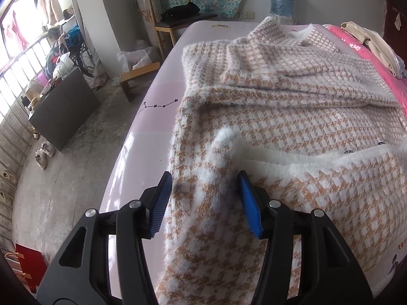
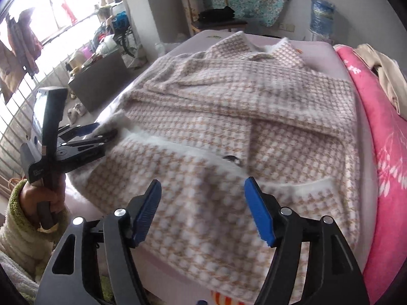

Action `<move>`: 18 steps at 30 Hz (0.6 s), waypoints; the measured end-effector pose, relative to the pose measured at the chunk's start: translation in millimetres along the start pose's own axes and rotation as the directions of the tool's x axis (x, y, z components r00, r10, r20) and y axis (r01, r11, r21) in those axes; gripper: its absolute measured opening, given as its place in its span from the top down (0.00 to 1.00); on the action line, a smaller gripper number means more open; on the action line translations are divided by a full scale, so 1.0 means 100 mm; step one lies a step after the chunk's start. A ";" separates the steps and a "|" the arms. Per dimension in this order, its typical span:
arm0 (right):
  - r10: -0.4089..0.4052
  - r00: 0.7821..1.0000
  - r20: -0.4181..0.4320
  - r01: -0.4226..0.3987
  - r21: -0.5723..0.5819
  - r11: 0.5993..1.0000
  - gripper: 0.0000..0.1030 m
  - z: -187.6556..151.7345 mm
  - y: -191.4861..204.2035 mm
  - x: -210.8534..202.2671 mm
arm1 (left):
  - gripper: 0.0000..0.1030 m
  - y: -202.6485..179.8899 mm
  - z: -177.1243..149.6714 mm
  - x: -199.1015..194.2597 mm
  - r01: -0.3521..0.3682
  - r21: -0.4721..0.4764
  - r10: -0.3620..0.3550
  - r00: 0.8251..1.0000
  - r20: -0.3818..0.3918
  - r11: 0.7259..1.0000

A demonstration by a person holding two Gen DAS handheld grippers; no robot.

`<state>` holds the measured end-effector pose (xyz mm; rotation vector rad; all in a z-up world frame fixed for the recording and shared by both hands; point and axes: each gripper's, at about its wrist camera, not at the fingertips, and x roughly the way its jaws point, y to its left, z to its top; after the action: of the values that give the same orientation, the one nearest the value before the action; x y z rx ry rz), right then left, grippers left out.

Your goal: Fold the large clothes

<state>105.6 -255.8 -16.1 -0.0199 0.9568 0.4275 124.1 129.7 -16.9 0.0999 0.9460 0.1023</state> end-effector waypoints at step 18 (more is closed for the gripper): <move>-0.017 0.999 -0.047 0.025 0.173 0.985 0.27 -0.16 -0.97 -0.06 | 0.50 -0.07 0.01 -0.02 -0.041 0.036 0.041 0.999 0.001 0.999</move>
<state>125.2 -349.7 -37.4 0.1186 1.0355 0.3238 124.0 122.5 -16.3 0.1527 0.9461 0.1229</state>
